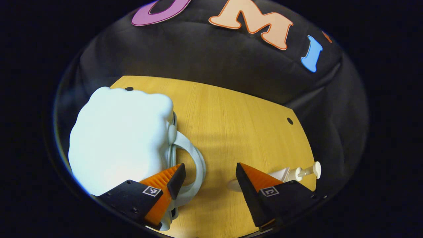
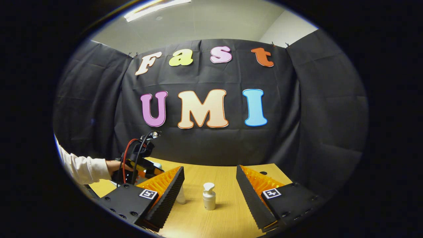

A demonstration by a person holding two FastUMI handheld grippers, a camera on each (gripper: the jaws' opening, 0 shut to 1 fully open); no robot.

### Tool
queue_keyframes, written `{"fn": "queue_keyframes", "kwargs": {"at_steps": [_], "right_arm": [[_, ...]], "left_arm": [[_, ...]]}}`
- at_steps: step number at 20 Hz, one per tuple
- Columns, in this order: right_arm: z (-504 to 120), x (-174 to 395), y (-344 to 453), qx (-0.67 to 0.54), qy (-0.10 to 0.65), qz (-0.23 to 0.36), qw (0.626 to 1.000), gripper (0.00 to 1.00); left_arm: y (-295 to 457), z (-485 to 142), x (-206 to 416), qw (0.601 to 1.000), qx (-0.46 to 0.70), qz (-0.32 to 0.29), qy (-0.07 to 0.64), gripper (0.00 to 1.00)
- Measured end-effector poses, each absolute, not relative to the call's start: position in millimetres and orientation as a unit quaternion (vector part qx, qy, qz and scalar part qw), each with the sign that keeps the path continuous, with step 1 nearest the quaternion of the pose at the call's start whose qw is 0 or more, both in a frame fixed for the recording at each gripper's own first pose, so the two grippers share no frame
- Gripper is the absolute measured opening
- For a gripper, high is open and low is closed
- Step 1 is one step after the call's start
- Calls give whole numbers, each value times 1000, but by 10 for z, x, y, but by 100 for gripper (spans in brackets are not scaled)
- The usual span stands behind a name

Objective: First open the suitcase, pack the skin care products into it, and then close the suitcase.

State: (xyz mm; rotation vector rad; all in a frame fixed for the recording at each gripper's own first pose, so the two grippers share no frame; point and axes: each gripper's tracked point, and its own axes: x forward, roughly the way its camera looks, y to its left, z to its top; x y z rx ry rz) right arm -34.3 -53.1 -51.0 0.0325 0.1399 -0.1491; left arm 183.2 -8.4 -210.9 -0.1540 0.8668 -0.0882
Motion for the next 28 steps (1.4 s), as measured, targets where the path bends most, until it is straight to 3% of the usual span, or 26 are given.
{"fn": "queue_keyframes", "kwargs": {"at_steps": [4, 13, 14, 18, 24, 25, 28], "right_arm": [[-511, -476, -462, 5, 57, -73, 996, 99], [-528, -767, -387, 3, 37, -95, 995, 100], [-515, -792, -393, 5, 36, -98, 994, 100], [-495, -867, -432, 3, 33, -112, 993, 99], [-532, -902, -468, 2, 40, -118, 992, 99], [-539, -908, -469, 3, 41, -118, 992, 99], [-552, -900, -481, 5, 43, -116, 992, 99]], "left_arm": [[-29, -2267, 1815, 880, -30, -32, 473, 88], [-1, -2501, 1864, 852, 25, -20, 522, 79], [3, -2535, 1861, 848, 28, -20, 528, 72], [9, -2668, 1860, 835, 32, -18, 549, 64], [-3, -2805, 1826, 818, 41, -20, 573, 61], [-1, -2825, 1802, 816, 36, -19, 577, 58], [-14, -2787, 1781, 816, 23, -21, 577, 29]]}}
